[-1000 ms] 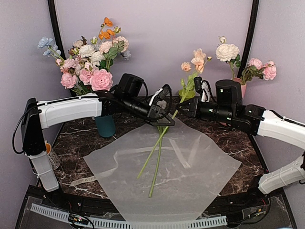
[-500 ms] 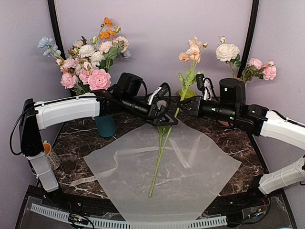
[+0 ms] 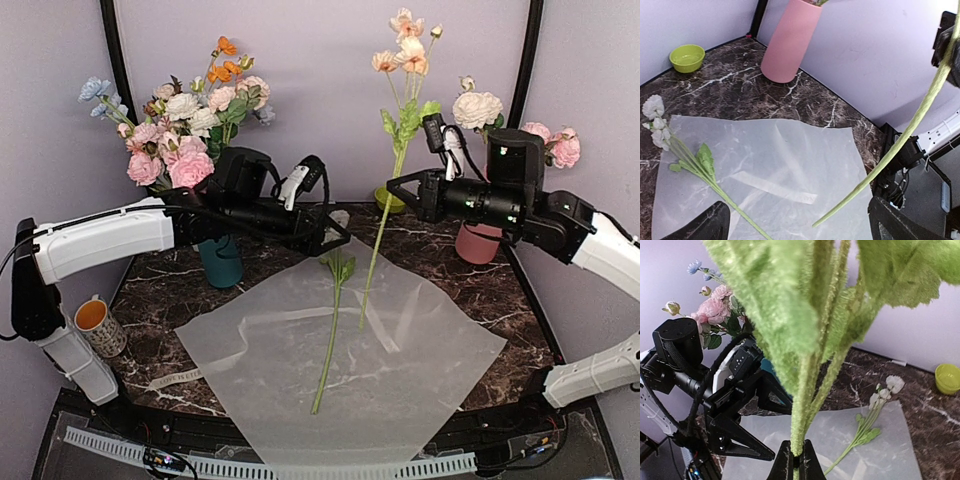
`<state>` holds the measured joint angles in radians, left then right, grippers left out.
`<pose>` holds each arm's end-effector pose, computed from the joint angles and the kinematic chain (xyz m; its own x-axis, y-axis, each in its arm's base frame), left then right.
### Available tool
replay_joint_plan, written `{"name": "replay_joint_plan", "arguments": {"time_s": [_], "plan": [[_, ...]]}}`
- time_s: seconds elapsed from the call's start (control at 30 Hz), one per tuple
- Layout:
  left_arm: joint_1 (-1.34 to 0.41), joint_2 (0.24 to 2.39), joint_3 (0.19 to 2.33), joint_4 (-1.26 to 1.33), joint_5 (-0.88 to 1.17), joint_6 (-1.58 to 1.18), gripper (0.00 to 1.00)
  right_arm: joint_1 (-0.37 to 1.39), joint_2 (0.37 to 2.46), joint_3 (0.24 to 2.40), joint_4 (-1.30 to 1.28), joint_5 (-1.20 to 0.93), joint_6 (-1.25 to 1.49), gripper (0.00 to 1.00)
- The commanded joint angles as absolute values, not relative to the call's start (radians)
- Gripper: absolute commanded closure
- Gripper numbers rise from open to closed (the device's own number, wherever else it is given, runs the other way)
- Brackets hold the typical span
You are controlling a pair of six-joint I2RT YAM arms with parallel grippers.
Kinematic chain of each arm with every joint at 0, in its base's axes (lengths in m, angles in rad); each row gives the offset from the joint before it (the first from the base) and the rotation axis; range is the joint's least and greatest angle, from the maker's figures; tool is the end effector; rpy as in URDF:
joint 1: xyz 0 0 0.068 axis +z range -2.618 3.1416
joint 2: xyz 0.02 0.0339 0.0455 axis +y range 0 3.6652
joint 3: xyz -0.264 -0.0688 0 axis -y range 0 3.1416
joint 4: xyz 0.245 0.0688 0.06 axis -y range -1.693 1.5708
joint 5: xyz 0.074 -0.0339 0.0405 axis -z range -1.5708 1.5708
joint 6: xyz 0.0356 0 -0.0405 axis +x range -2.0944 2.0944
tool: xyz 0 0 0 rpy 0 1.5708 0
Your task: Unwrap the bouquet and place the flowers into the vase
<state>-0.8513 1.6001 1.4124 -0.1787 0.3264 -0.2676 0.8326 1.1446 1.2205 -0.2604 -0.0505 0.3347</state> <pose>0.2420 -0.2935 0.3520 -0.4682 0.1544 -0.8700 0.8149 0.4561 -0.3576 0.1725 0.1923 0.4122 -0.3702 0.0805 -0.9254 -0.6887 0.6447 0.3317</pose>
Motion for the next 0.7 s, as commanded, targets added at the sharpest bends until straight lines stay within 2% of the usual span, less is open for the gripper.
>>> {"name": "replay_joint_plan", "arguments": {"time_s": [0.0, 0.37, 0.67], "plan": [[-0.854, 1.511, 1.354, -0.116, 0.197, -0.219, 0.01, 0.839, 1.091, 1.301, -0.305, 0.053, 0.151, 1.0], [-0.838, 1.402, 1.152, 0.175, 0.024, -0.243, 0.01, 0.832, 1.017, 1.396, -0.32, 0.399, -0.109, 1.0], [-0.837, 1.379, 1.147, 0.155, 0.013, -0.236, 0.04, 0.769, 1.052, 1.579, -0.34, 0.572, -0.195, 1.0]]}}
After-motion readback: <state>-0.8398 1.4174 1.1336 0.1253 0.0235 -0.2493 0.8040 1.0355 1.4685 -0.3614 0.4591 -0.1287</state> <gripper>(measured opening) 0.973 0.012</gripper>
